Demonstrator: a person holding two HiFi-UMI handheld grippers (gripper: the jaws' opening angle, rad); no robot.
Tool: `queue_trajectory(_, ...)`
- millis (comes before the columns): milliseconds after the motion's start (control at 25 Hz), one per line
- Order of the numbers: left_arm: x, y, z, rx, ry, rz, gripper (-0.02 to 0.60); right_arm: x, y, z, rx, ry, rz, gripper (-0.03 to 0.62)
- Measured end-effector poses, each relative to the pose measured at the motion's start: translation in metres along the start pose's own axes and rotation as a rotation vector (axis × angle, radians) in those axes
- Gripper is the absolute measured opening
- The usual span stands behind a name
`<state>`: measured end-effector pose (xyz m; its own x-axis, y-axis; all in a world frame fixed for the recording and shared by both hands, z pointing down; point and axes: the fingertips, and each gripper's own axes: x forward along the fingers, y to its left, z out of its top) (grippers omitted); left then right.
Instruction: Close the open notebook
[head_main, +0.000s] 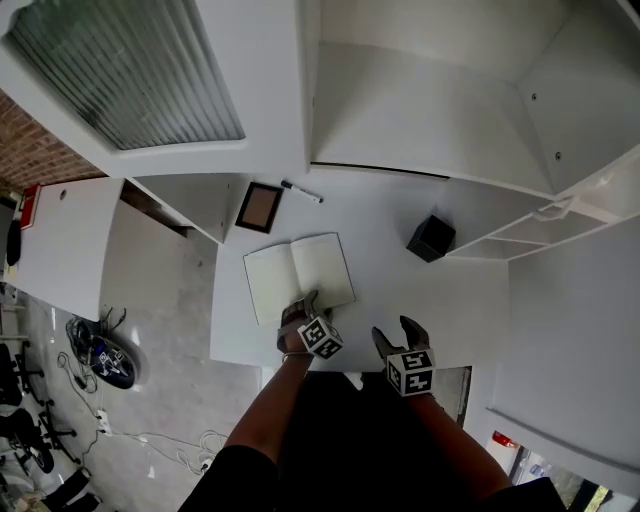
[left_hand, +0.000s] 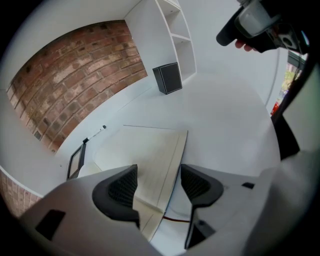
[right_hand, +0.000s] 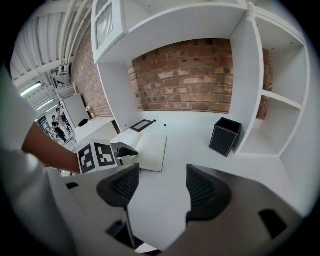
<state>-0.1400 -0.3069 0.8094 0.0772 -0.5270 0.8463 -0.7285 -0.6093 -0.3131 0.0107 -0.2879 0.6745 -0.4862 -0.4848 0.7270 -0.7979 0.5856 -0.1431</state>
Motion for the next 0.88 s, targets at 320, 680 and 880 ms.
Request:
queue_trajectory(320,0.004,-0.007,0.001,0.057,-0.008,-0.024,0.24,-0.001,-0.005,-0.007,0.034,0.006,-0.034,0.278)
queue_trajectory(680,0.002,-0.017,0.001,0.139,-0.027,-0.078,0.151,0.004,0.008,-0.008,0.048,-0.006,0.001,0.278)
queue_trajectory(880,-0.003,-0.016,0.003,0.146,-0.055,-0.064,0.094,0.011,0.008,-0.012,0.035,0.012,0.002,0.278)
